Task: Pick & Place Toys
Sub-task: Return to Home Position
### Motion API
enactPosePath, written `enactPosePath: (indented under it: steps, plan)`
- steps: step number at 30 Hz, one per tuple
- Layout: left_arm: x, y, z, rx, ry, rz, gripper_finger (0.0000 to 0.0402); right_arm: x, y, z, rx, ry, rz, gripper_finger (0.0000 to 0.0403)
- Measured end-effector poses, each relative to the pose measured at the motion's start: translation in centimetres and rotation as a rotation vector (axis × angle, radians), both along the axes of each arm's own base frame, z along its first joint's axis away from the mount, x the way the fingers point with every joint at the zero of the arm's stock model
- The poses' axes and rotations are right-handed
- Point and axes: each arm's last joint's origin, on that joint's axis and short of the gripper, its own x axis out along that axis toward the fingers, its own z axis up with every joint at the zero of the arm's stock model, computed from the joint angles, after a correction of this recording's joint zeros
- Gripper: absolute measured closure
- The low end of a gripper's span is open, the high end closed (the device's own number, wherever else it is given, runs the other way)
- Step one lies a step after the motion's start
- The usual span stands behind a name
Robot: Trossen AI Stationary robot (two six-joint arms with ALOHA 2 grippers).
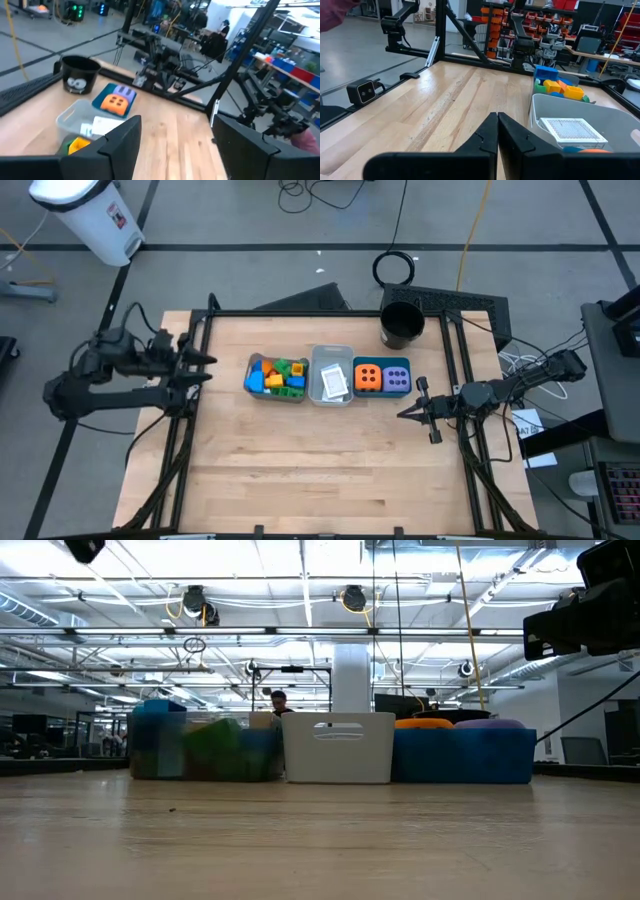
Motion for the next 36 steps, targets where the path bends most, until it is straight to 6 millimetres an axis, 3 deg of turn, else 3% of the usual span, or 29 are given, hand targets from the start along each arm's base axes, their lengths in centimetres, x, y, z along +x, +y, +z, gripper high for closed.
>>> enactPosePath:
  steps: [4, 9, 16, 19, 29, 36]
  plan:
    - [0.2, 0.1, -2.2, 0.003, 0.027, 0.016, 0.0146, 0.0, 0.0, 0.0, 0.000, 0.000, 0.000, 0.0398]
    - [1.6, 0.5, -6.5, -0.005, 0.056, 0.073, 0.0146, 0.0, 0.0, 0.0, 0.000, 0.000, 0.000, 0.0398]
    - [3.7, 0.8, -12.3, -0.015, 0.020, 0.064, 0.0146, 0.0, 0.0, 0.0, 0.000, 0.000, 0.000, 0.0399]
    - [4.2, 0.7, -14.0, 0.014, -0.033, 0.038, 0.0146, 0.0, 0.0, 0.0, 0.000, 0.000, 0.000, 0.0399]
    - [4.7, -0.2, -16.0, 0.137, -0.108, -0.052, 0.0146, 0.0, 0.0, 0.0, 0.000, 0.000, 0.000, 0.0399]
    - [4.7, -0.2, -16.0, 0.180, -0.108, 0.014, 0.0146, 0.0, 0.0, 0.0, 0.000, 0.000, 0.000, 0.0399]
